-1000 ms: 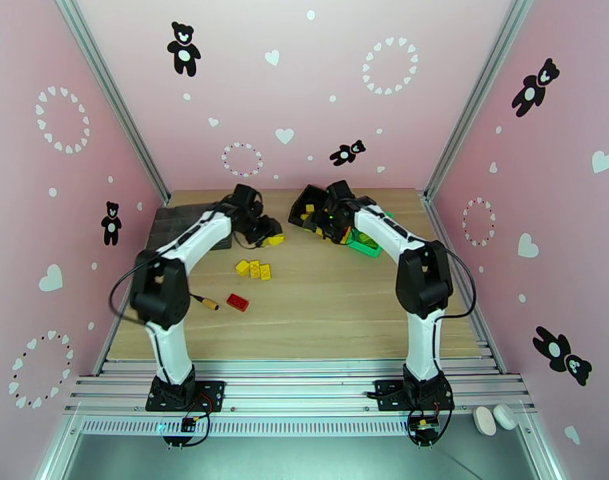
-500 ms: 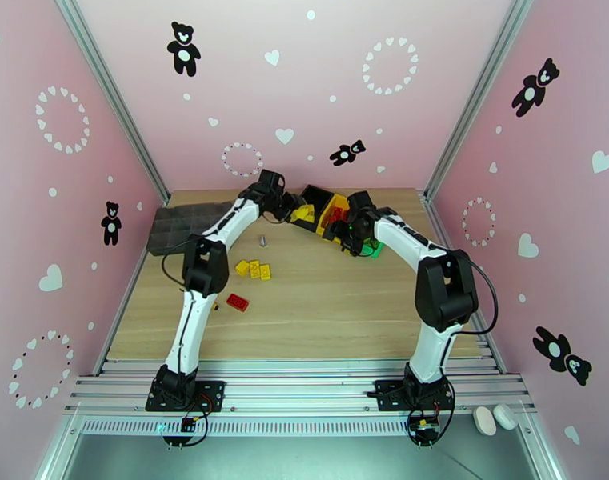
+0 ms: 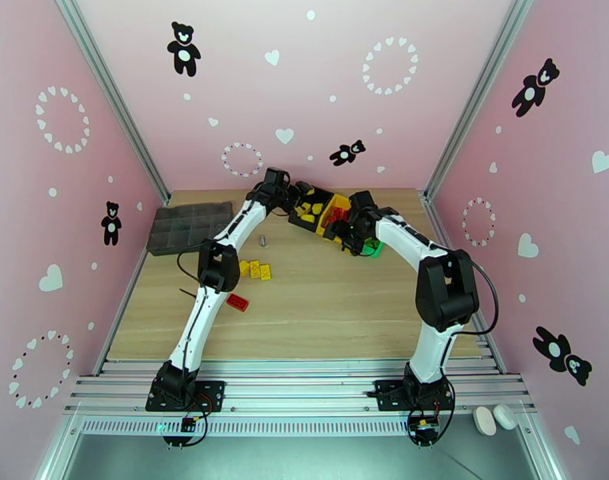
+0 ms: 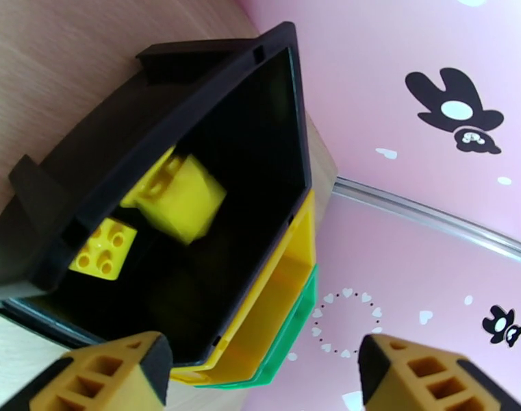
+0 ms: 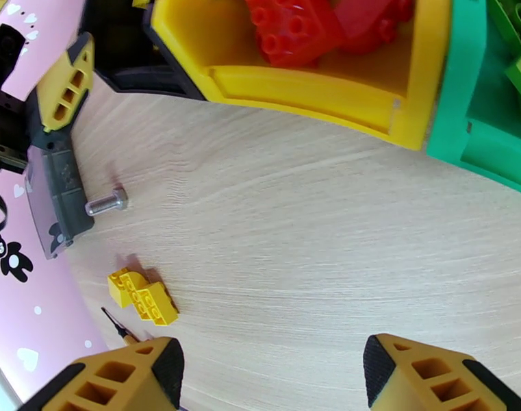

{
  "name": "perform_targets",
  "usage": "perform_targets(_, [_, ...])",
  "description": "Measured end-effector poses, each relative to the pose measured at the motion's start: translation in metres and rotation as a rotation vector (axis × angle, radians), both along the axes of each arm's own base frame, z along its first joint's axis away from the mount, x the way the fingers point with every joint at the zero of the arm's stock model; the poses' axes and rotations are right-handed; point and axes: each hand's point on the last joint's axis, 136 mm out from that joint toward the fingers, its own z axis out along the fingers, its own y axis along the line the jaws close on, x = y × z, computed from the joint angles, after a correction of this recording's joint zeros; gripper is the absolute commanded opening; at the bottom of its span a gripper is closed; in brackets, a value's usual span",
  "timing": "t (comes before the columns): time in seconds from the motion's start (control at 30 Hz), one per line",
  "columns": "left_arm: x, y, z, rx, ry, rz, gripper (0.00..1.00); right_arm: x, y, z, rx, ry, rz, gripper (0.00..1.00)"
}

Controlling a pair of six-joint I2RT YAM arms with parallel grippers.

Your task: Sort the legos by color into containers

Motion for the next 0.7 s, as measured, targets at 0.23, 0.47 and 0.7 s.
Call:
perform_targets(0.23, [-0.043, 0.025, 0.027, 0.171, -0.038, -0.083, 0.78, 0.009, 0.013, 0.018, 0.002, -0.046, 0.037, 0.72])
perform_targets(0.47, [-0.104, 0.076, 0.069, 0.386, -0.108, -0.113, 0.82, 0.001, 0.047, 0.021, -0.031, -0.063, 0.128, 0.73])
perform_targets(0.7, [-0.164, 0.146, 0.009, 0.602, 0.048, -0.120, 0.81, -0.021, 0.082, 0.007, -0.088, -0.035, 0.226, 0.73])
